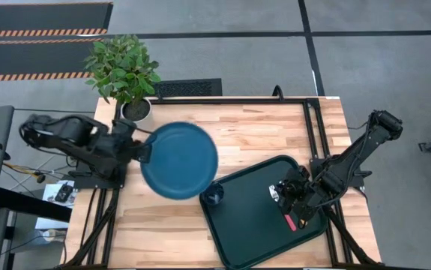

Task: Pick and place plate/cup/fork/spoon on tray
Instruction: Put the blue plate to the left of the pink fork on the tray

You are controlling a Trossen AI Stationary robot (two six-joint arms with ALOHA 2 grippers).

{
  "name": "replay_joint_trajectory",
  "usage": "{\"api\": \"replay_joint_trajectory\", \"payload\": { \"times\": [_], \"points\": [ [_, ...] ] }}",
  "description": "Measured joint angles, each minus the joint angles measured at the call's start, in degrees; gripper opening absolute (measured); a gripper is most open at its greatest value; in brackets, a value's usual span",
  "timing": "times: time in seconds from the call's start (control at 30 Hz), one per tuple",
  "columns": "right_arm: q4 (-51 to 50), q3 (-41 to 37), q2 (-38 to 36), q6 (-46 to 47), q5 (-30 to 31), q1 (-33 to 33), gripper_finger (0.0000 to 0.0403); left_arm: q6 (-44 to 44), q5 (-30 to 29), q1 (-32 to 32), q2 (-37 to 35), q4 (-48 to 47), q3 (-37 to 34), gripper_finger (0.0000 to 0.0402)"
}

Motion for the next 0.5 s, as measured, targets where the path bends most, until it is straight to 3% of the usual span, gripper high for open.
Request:
{"api": "replay_joint_trajectory", "payload": {
  "times": [0.2, 0.5],
  "points": [
    [0.78, 0.0, 0.0, 0.0, 0.01, 0.0, 0.0113, 0.72, -11.13, -6.49, 1.11, 13.85, 1.79, 0.0],
    [0.82, 0.0, 0.0, -0.17, 0.07, -0.07, 0.0113, 3.38, -11.81, -14.26, 14.11, 33.07, 1.77, 0.0]
  ]
}}
